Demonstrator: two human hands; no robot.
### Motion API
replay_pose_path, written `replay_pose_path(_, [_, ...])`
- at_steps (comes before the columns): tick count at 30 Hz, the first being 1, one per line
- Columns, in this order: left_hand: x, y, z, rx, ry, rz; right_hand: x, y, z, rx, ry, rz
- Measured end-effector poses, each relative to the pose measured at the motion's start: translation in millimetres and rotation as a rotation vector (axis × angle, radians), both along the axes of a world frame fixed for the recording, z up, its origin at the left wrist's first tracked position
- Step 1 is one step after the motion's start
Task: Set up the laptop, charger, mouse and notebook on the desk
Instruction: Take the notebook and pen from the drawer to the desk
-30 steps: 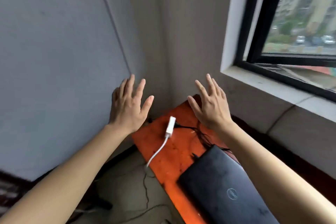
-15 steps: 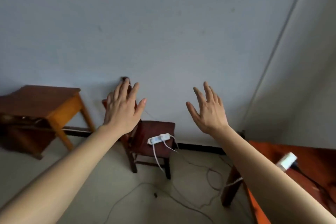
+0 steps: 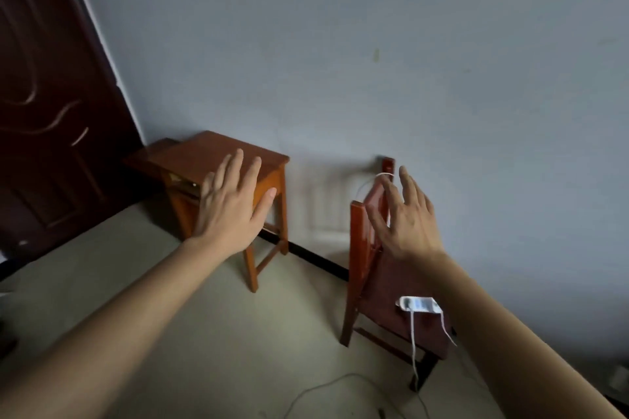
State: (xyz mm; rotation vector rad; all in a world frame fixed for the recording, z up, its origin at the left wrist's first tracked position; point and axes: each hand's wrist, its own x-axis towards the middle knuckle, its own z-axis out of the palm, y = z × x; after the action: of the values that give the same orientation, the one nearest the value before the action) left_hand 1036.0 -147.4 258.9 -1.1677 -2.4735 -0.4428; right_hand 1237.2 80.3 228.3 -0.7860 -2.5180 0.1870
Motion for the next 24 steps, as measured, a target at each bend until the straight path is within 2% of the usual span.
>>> replay_pose_path(6, [-112.5, -52.1, -22.6, 0.026, -0.025, 0.211, -177.1, -16.3, -16.6, 0.038, -0.079, 0.197])
replay_pose_path(10, [-210.3, -82.0, -27.3, -0.002, -0.001, 0.355, -327.7, -38.9, -27.7, 0.051, -0.093, 0.381])
replay_pose_path(20, [-437.5, -138.2, 24.3, -0.023, 0.148, 0.698, -647.4, -81.4, 13.4, 0.059, -0.033, 0.676])
replay_pose_path(24, [-502.7, -164.0, 15.2, 0.002, 0.110, 0.808, -736.9, -111.7, 9.5, 0.090, -0.031, 0.769])
